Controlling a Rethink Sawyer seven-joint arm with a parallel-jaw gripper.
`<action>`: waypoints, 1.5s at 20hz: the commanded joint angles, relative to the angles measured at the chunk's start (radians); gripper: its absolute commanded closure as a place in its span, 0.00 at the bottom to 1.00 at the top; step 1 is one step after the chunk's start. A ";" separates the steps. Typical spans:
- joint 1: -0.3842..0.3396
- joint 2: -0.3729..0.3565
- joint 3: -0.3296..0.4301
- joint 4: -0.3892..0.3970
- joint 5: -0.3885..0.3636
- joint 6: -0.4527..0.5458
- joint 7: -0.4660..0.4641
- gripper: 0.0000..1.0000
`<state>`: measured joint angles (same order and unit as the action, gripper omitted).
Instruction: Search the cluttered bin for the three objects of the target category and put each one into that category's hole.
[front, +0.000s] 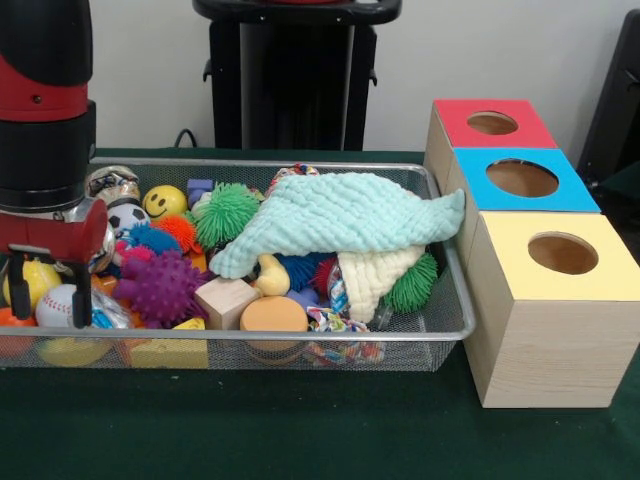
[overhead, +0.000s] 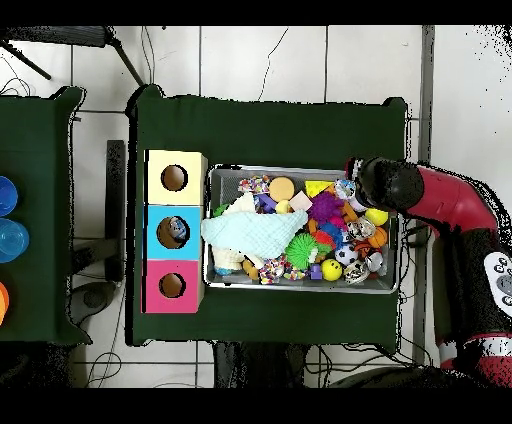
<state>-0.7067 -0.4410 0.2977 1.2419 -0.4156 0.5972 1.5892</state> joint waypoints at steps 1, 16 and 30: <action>-0.017 0.017 0.085 0.021 -0.016 0.005 -0.098 0.00; 0.021 -0.006 0.003 0.077 0.009 0.203 -0.047 0.00; 0.006 0.027 0.042 0.043 -0.008 0.099 -0.050 0.00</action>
<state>-0.6934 -0.4409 0.2918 1.2471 -0.4137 0.6999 1.5892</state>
